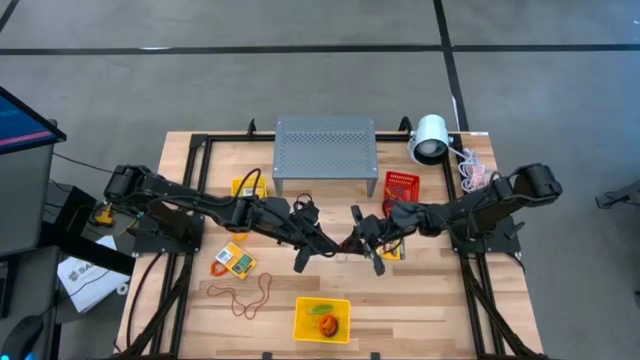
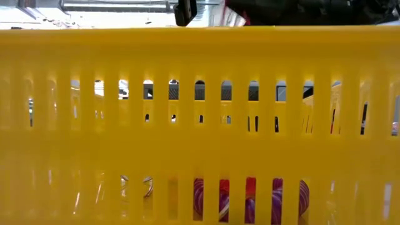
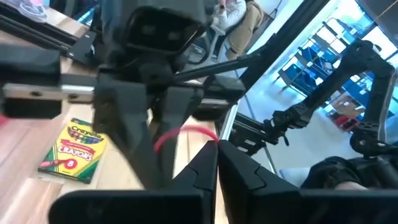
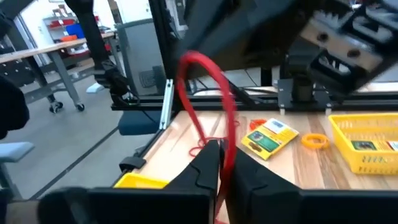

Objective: Pick & Place Office Desk Supplies
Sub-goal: Put the red rubber band into the red bin

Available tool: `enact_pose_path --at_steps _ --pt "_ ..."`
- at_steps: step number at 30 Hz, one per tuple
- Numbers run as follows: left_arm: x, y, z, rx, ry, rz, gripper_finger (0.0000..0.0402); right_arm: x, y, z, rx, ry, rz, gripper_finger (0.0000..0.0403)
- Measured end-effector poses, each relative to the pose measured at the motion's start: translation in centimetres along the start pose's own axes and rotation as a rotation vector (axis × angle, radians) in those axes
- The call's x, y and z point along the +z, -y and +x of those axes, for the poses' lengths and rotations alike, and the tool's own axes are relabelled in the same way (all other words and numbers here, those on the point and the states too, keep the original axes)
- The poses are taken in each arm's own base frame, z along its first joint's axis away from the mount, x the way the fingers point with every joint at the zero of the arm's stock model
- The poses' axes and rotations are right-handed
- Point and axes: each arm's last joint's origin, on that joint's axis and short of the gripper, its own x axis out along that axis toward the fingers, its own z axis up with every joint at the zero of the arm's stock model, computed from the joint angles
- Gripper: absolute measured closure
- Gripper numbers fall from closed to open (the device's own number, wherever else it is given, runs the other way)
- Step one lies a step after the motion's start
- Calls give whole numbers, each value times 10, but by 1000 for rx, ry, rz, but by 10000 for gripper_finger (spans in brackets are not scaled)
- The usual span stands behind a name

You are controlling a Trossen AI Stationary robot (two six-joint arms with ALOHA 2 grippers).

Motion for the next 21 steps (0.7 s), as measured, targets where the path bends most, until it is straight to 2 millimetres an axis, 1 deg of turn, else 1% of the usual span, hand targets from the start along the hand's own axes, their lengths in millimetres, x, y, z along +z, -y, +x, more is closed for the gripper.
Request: enact_pose_path --at_steps 3,7,11,15,19,21 --pt "1 0 0 0 14 20 391 5 -1 -3 9 19 0 391" --pt "1 0 0 0 15 50 382 11 -4 -7 45 35 -5 399" --pt "4 0 0 -6 39 108 359 13 -5 -10 51 20 -7 401" --pt "8 2 0 -22 78 186 316 13 -5 -11 48 -1 -5 401" --pt "10 3 -1 -27 106 260 262 12 -5 -11 47 -6 -5 402" --pt "11 1 -1 -19 103 271 236 12 -4 -12 43 -10 -6 402"
